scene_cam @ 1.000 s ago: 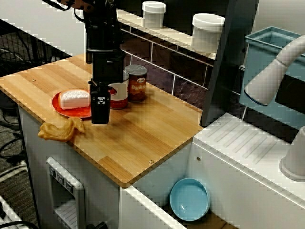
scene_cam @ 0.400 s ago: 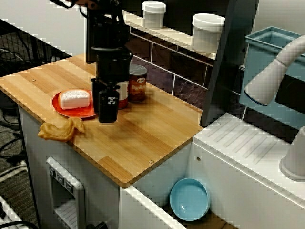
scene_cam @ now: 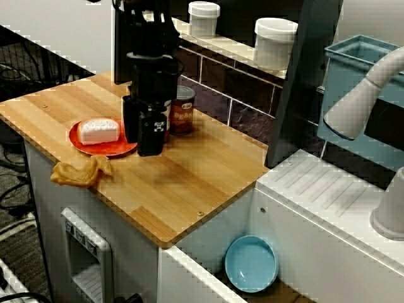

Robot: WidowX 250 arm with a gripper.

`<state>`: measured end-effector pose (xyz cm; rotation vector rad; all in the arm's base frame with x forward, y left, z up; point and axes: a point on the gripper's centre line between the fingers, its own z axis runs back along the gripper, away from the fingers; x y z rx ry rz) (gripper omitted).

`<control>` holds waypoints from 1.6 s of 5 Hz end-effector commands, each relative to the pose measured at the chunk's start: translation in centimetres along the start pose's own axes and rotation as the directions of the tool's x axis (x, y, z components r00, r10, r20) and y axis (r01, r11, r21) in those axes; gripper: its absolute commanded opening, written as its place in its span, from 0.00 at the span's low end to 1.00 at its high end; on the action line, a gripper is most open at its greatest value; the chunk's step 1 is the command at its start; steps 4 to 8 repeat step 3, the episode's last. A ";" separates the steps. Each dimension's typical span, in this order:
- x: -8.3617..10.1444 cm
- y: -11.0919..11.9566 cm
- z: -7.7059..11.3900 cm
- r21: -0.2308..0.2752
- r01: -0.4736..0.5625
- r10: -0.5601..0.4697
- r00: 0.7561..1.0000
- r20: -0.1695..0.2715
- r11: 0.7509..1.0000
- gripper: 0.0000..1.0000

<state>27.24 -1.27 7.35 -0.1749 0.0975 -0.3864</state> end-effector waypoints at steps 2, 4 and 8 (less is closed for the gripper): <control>-0.2 1.6 2.6 0.096 -0.080 0.071 0.993 0.098 0.992 1.00; -0.6 2.1 3.4 0.087 -0.108 0.097 0.988 0.124 0.990 1.00; -0.6 2.1 3.4 0.087 -0.108 0.097 0.988 0.124 0.990 1.00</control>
